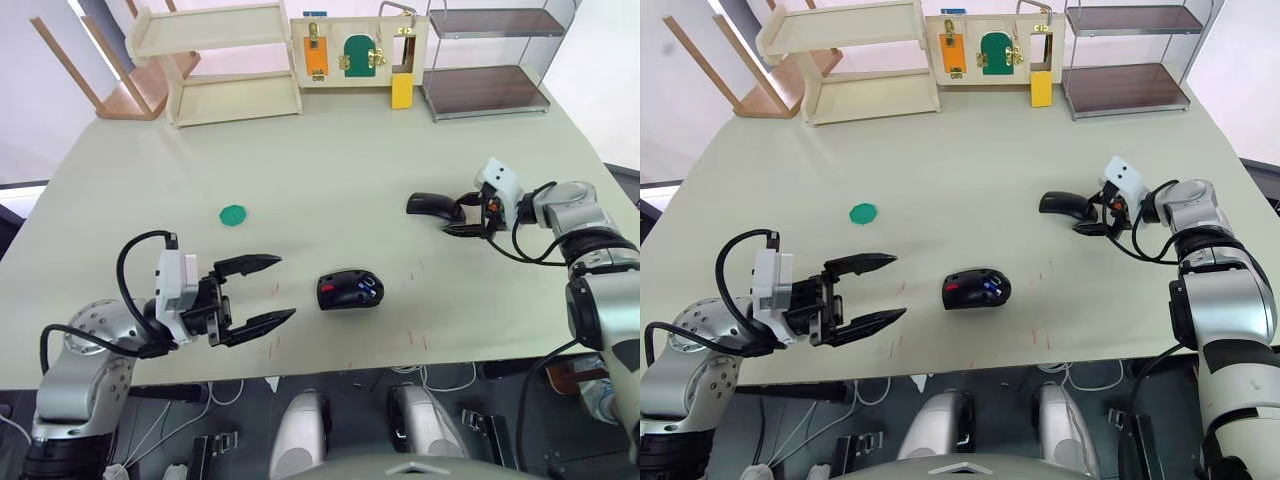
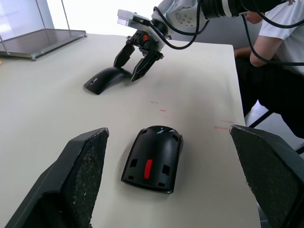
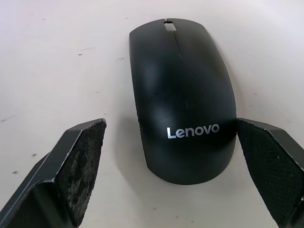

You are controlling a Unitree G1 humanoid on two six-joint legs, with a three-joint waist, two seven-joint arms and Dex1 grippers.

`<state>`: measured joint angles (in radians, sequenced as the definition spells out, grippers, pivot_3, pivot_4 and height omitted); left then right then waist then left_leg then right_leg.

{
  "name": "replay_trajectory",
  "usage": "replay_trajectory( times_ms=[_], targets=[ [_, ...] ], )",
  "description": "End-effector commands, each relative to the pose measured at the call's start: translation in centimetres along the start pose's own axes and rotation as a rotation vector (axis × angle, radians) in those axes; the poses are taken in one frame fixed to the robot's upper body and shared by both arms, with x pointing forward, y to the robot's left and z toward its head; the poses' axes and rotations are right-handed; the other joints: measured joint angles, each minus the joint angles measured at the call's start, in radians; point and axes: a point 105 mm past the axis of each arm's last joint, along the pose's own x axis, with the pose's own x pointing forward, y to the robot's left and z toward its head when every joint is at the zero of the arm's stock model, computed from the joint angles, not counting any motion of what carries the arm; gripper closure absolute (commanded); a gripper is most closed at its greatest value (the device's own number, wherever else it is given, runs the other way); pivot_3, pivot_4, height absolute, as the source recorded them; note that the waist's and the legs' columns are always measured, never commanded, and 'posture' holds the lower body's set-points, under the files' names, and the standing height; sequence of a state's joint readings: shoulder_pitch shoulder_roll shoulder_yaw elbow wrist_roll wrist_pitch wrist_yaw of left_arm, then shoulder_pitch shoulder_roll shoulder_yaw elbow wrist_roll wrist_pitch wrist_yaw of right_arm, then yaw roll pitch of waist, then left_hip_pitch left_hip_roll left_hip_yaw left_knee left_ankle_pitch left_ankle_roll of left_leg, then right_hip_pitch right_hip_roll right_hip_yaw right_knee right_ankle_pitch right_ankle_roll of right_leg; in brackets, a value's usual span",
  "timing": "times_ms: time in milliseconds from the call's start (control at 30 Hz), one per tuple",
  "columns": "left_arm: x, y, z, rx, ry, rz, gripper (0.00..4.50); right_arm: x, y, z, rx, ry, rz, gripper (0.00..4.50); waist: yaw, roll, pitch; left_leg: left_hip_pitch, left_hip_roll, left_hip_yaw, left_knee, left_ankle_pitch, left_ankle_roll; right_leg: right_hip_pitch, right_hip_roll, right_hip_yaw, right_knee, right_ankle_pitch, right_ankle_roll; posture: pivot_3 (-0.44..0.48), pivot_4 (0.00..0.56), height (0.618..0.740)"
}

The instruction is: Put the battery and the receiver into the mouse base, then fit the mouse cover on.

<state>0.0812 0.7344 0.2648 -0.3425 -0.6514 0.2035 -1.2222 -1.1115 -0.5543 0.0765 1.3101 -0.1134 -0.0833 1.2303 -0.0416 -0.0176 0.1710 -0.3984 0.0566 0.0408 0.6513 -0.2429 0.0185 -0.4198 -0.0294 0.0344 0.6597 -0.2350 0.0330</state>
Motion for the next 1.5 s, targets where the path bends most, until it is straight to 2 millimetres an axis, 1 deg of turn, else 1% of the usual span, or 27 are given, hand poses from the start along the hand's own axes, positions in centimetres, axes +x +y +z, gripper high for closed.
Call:
replay_trajectory(
  times_ms=[33, 633, 667, 700, 767, 1500],
  targets=[
    [-0.02, -0.15, 0.66, 0.04, 0.0, -0.011, 0.12, -1.08, -0.64, 1.24, -0.014, -0.037, -0.013, 0.0, 0.0, 0.0, 0.0, 0.0, 0.0, 0.0, 0.0, 0.0, 0.0, 0.0, 0.0, 0.0, 0.0, 0.0, 0.0, 0.0, 0.15, 0.74],
    [0.07, 0.08, 0.53, 0.037, 0.007, -0.027, 0.12, -0.67, -0.52, 1.15, -0.022, -0.044, -0.019, 0.0, 0.0, 0.0, 0.0, 0.0, 0.0, 0.0, 0.0, 0.0, 0.0, 0.0, 0.0, 0.0, 0.0, 0.0, 0.0, 0.0, 0.15, 0.74],
    [0.08, 0.14, 0.53, 0.038, 0.007, -0.028, 0.0, -0.68, -0.53, 1.15, -0.023, -0.043, -0.02, 0.5, 0.0, 0.0, 0.0, 0.0, 0.0, 0.0, 0.0, 0.0, 0.0, 0.0, 0.0, 0.0, 0.0, 0.0, 0.0, 0.0, 0.15, 0.74],
    [0.08, 0.18, 0.53, 0.039, 0.007, -0.028, 0.0, -0.69, -0.54, 1.14, -0.024, -0.042, -0.02, 0.66, 0.0, 0.0, 0.0, 0.0, 0.0, 0.0, 0.0, 0.0, 0.0, 0.0, 0.0, 0.0, 0.0, 0.0, 0.0, 0.0, 0.15, 0.74],
    [0.07, 0.31, 0.54, 0.042, 0.007, -0.027, 0.0, -0.69, -0.54, 1.07, -0.026, -0.036, -0.02, 1.49, 0.0, 0.0, 0.0, 0.0, 0.0, 0.0, 0.0, 0.0, 0.0, 0.0, 0.0, 0.0, 0.0, 0.0, 0.0, 0.0, 0.15, 0.74],
    [0.18, 0.36, 0.35, 0.04, 0.01, -0.034, 0.0, -0.78, -0.64, 1.14, -0.042, -0.037, -0.029, 1.49, 0.0, 0.0, 0.0, 0.0, 0.0, 0.0, 0.0, 0.0, 0.0, 0.0, 0.0, 0.0, 0.001, 0.0, 0.0, 0.0, 0.15, 0.74]
  ],
)
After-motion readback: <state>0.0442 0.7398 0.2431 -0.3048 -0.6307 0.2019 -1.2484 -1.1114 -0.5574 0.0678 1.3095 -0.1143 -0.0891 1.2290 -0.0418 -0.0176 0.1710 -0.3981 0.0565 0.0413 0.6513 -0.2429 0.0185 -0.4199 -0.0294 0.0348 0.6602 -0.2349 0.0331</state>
